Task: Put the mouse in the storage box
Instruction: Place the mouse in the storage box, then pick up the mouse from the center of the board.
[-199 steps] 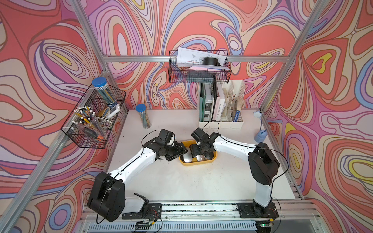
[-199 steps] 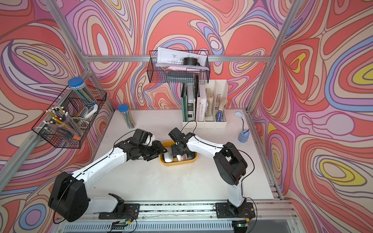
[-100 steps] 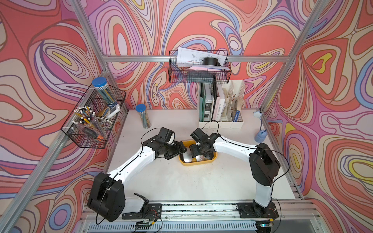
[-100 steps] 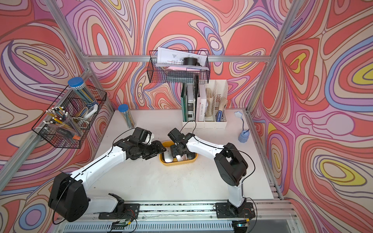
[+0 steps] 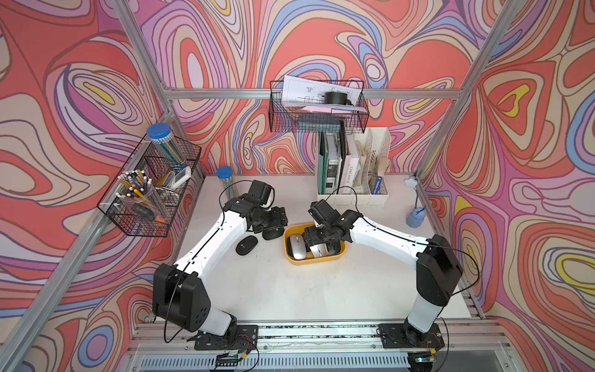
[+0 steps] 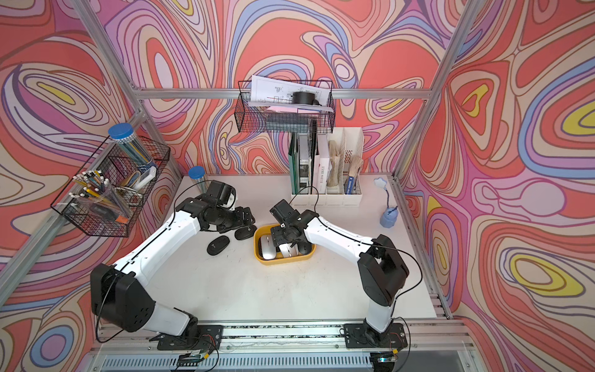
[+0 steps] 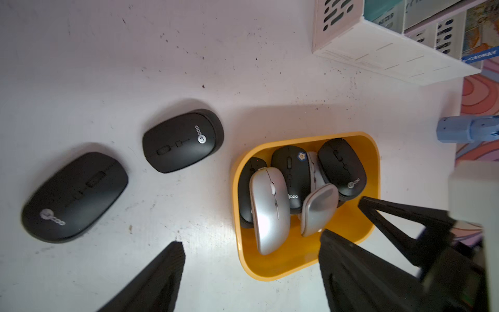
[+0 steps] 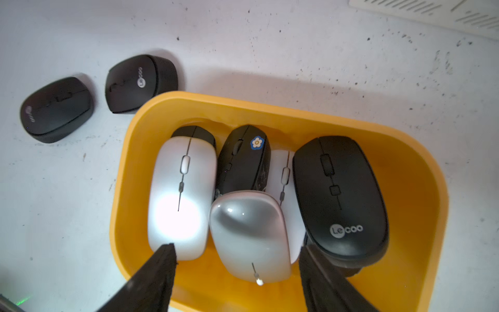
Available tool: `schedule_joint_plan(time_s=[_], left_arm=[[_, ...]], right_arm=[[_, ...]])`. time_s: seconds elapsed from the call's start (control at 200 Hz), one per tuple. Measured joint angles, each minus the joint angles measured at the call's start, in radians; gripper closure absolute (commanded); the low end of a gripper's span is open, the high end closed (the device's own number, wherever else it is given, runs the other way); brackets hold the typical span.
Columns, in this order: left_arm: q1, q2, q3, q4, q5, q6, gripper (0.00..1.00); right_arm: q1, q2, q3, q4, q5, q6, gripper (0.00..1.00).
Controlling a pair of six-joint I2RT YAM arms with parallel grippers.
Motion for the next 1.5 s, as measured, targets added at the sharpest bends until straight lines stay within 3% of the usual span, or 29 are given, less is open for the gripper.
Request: schedule_joint_plan(time_s=[0.225,0.471,0.716,1.117,1.502], left_arm=[[0.006,0.118,0.125,-0.028,-0.111,0.340,0.15],[0.006,0.188,0.146,-0.035,-0.196,0.758,0.14],[0.028,0.304,0.148,-0.056,-0.163,1.068,0.17],[0.081,0.431,0.230,-0.118,-0.069,1.294,0.16],[0.089,0.475,0.220,-0.093,-0.051,1.319,0.17]], right_arm=[[0.000,-0.074,-0.017,0.005,0.000,-0.016,0.24],[0.000,-0.097,-0.039,-0.003,0.002,-0.047,0.22],[0.000,-0.134,-0.045,-0.020,0.000,-0.081,0.19],[0.000,-0.151,-0.006,-0.002,-0.255,-0.141,0.15],[-0.014,-0.048,0.016,0.127,-0.262,-0.165,0.13]])
